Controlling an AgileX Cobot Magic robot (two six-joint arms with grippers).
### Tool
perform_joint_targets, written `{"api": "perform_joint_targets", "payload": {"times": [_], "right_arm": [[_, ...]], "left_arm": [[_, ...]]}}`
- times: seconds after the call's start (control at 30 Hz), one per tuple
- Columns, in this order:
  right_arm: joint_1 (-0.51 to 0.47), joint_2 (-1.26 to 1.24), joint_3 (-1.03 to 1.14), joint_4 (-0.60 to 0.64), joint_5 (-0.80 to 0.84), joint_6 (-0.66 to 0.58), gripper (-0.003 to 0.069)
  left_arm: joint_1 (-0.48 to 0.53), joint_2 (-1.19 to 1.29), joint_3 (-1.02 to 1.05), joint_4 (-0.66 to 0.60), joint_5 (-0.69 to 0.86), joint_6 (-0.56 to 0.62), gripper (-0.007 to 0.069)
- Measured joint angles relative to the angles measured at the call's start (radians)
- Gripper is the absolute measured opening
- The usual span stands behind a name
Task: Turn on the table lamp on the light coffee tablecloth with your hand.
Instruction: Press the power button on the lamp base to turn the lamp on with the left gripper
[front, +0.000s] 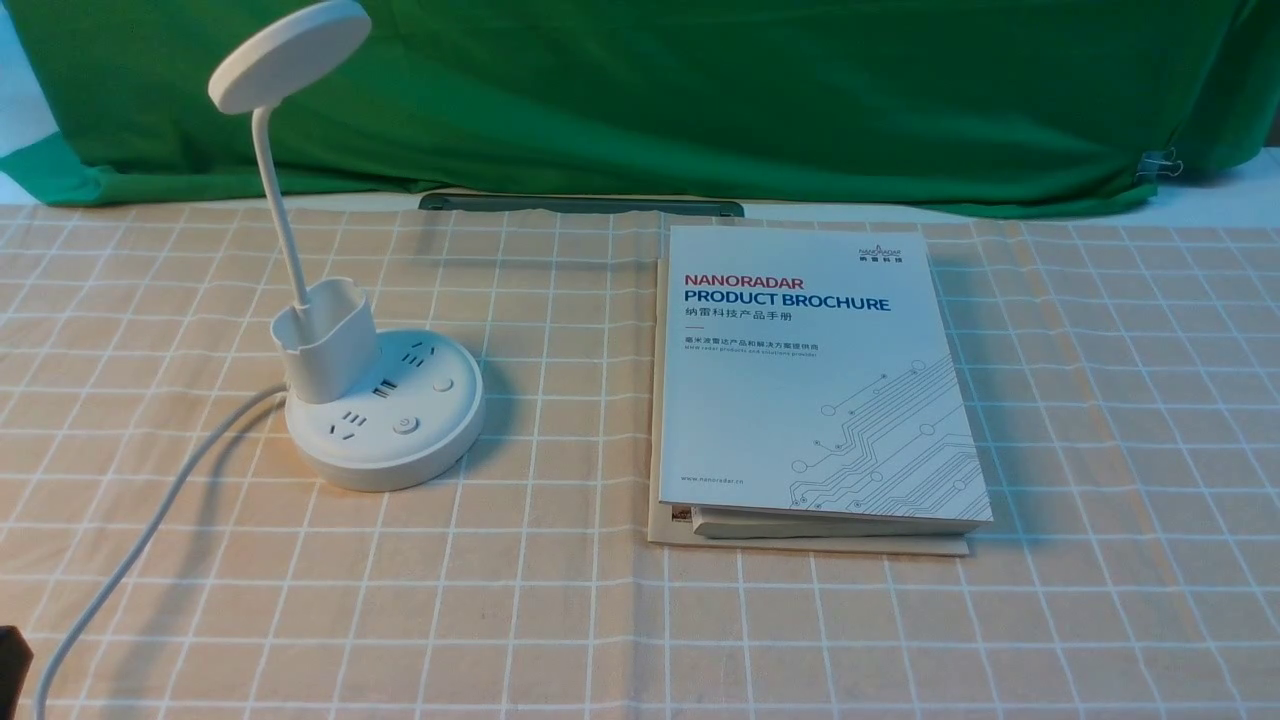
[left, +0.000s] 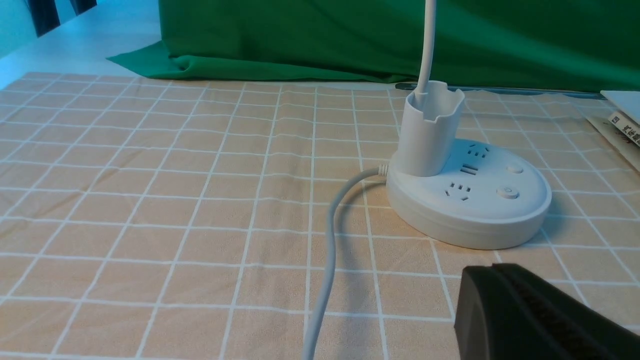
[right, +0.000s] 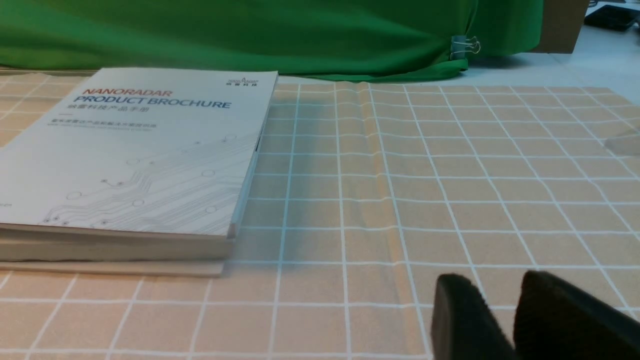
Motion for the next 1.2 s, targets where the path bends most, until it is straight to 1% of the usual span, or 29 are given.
{"api": "perform_joint_targets", "payload": {"times": [0.4, 0.53, 0.6, 0.63, 0.7, 0.77, 0.83, 0.87, 0.9, 0.97, 1.0, 1.03, 1.07, 1.1, 1.13, 1.2], "right_arm": [[0.000, 0.000, 0.000, 0.000, 0.000, 0.000, 0.0238], [0.000, 0.000, 0.000, 0.000, 0.000, 0.000, 0.0238], [0.000, 0.000, 0.000, 0.000, 0.000, 0.000, 0.0238], [0.000, 0.000, 0.000, 0.000, 0.000, 0.000, 0.0238], [0.000, 0.000, 0.000, 0.000, 0.000, 0.000, 0.0238], [0.000, 0.000, 0.000, 0.000, 0.000, 0.000, 0.0238], [0.000, 0.000, 0.000, 0.000, 0.000, 0.000, 0.0238], [0.000, 0.000, 0.000, 0.000, 0.000, 0.000, 0.0238], [0.000, 0.000, 0.000, 0.000, 0.000, 0.000, 0.0238], [0.000, 0.000, 0.000, 0.000, 0.000, 0.000, 0.0238], [0.000, 0.000, 0.000, 0.000, 0.000, 0.000, 0.0238], [0.000, 0.000, 0.000, 0.000, 0.000, 0.000, 0.0238], [0.000, 0.000, 0.000, 0.000, 0.000, 0.000, 0.0238], [0.000, 0.000, 0.000, 0.000, 0.000, 0.000, 0.0238], [0.000, 0.000, 0.000, 0.000, 0.000, -0.001, 0.0238], [0.000, 0.000, 0.000, 0.000, 0.000, -0.001, 0.0238]], "left_arm": [[0.000, 0.000, 0.000, 0.000, -0.001, 0.000, 0.0002], [0.000, 0.000, 0.000, 0.000, -0.052, 0.000, 0.0002], [0.000, 0.000, 0.000, 0.000, -0.148, 0.000, 0.0002], [0.000, 0.000, 0.000, 0.000, -0.257, 0.000, 0.0002], [0.000, 0.000, 0.000, 0.000, -0.407, 0.000, 0.0002], [0.000, 0.000, 0.000, 0.000, -0.547, 0.000, 0.0002], [0.000, 0.000, 0.000, 0.000, -0.646, 0.000, 0.0002], [0.000, 0.000, 0.000, 0.000, -0.726, -0.007, 0.0002], [0.000, 0.000, 0.000, 0.000, -0.761, -0.015, 0.0002], [0.000, 0.000, 0.000, 0.000, -0.891, -0.040, 0.0002], [0.000, 0.000, 0.000, 0.000, -0.903, -0.044, 0.0002], [0.000, 0.000, 0.000, 0.000, -0.983, -0.084, 0.0002], [0.000, -0.001, -0.004, 0.000, -1.017, -0.118, 0.0002], [0.000, -0.002, -0.018, 0.000, -1.015, -0.145, 0.0002], [0.000, -0.003, -0.083, 0.000, -0.951, -0.192, 0.0002], [0.000, 0.009, -0.190, -0.003, -0.775, -0.219, 0.0002]]}}
